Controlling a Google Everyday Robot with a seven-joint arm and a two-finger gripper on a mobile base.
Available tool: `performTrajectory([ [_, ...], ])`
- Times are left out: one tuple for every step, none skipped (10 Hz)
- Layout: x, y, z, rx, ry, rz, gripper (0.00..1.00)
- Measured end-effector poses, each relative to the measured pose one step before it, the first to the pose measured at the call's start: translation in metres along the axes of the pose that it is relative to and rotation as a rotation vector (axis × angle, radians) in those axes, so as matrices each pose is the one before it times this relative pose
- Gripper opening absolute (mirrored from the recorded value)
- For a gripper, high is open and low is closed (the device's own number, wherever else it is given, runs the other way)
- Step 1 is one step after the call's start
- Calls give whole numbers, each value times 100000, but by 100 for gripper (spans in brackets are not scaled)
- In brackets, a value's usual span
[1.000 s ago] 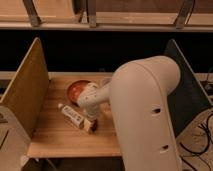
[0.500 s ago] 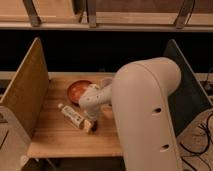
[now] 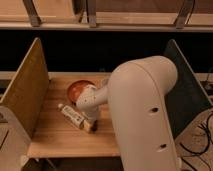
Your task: Place the pepper in the ceramic cup
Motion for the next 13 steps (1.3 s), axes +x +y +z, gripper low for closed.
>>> performTrajectory([
  [455, -367, -244, 455, -153, 1946, 6],
  [280, -559, -578, 820, -676, 1970, 1],
  [161, -398, -537, 588, -741, 1548, 0],
  [79, -601, -832, 1193, -1289, 1719, 0],
  [-16, -443, -623, 1000, -852, 921, 0],
  [-242, -550, -1045, 1771, -1308, 679, 0],
  [-398, -584, -1298, 2379, -1375, 216, 0],
  [-642, -701, -1809, 3422, -1692, 0, 0],
  [-405, -742, -1488, 3157, -1071, 177, 0],
  [-308, -1192, -2382, 4774, -829, 550, 0],
  [-21, -1166, -1956, 3582, -387, 938, 0],
  [164, -1314, -1955, 2645, -638, 1855, 0],
  [237, -808, -921, 1179, -257, 1401, 0],
])
